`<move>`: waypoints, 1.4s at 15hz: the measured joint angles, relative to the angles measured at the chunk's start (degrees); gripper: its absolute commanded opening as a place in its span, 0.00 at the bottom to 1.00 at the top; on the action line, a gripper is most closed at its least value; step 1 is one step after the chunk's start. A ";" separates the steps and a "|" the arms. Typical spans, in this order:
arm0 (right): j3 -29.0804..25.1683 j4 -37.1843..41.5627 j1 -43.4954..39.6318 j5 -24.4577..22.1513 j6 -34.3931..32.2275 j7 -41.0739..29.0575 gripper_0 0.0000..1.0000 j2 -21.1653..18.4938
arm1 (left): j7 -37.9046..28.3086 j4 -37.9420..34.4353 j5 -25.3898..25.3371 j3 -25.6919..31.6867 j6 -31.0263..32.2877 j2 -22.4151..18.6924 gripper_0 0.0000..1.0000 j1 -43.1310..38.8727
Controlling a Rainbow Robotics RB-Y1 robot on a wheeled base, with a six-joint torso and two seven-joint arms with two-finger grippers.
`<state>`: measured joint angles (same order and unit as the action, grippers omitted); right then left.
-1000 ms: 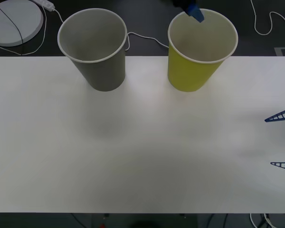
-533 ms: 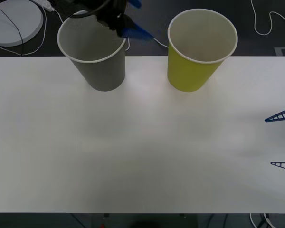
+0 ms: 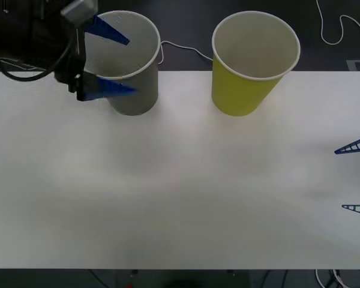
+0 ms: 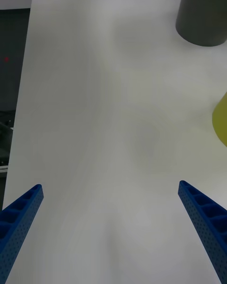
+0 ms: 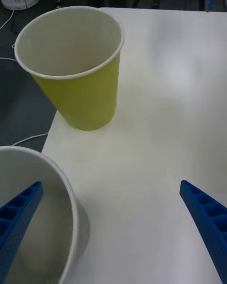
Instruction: Put the can into the green bin and the plastic bottle into the gray bin
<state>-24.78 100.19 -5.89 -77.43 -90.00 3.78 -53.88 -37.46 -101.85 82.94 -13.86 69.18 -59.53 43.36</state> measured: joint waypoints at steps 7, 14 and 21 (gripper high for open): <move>0.00 0.00 0.00 0.00 0.00 0.00 1.00 0.00 | 14.06 -10.50 -1.06 14.06 0.17 -0.06 1.00 -23.51; 0.00 0.00 0.00 0.00 0.00 0.00 1.00 0.00 | 26.03 -11.38 -4.20 18.82 3.23 -0.06 1.00 -33.46; 0.00 0.00 0.00 0.00 0.00 0.00 1.00 0.00 | 31.58 -11.37 -2.06 21.63 3.24 0.04 1.00 -40.69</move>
<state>-24.78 100.19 -5.89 -77.43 -90.00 3.78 -53.88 -5.88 -113.22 80.88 7.77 72.42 -59.49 2.67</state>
